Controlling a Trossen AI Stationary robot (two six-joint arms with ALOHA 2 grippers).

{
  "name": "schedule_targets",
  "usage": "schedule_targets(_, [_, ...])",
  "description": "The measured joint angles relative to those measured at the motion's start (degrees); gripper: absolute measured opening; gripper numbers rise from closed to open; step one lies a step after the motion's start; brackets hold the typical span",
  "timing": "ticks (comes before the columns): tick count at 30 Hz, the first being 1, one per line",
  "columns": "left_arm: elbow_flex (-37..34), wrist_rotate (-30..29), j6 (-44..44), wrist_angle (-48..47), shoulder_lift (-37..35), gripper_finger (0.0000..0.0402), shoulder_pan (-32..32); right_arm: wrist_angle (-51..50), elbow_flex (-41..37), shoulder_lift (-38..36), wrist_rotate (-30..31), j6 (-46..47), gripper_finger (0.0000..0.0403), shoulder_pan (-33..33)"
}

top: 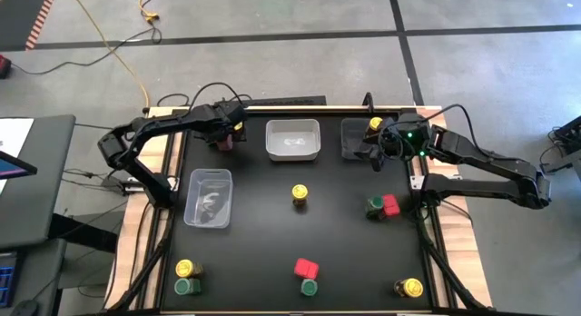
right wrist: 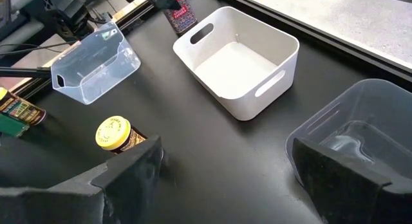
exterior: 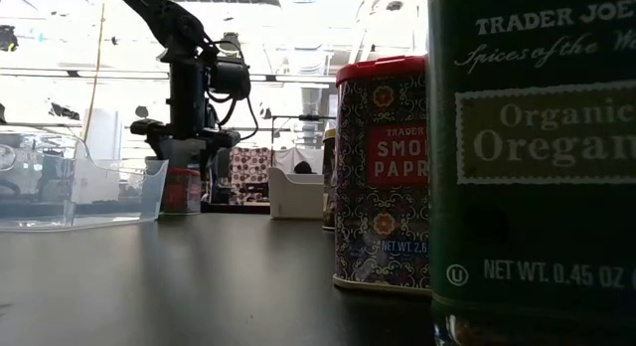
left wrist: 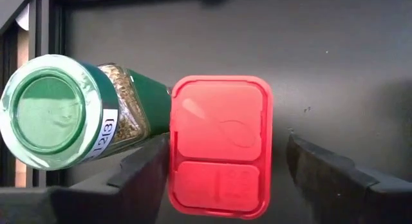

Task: Sort spices by type
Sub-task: Put the top left red seasoning can into the white bin

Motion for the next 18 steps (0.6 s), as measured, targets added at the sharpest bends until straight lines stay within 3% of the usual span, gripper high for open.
schedule_targets(10, [0.0, 0.0, -1.4, -0.1, 0.0, 0.0223, 0.0, 0.0, 0.0, 0.0, 0.0, 0.0, 0.0374, 0.0])
schedule_targets(18, [0.0, -0.1, -1.4, -0.1, 0.0, 0.0222, 0.0, 0.0, 0.0, 0.0, 0.0, 0.0, 0.0374, 0.0])
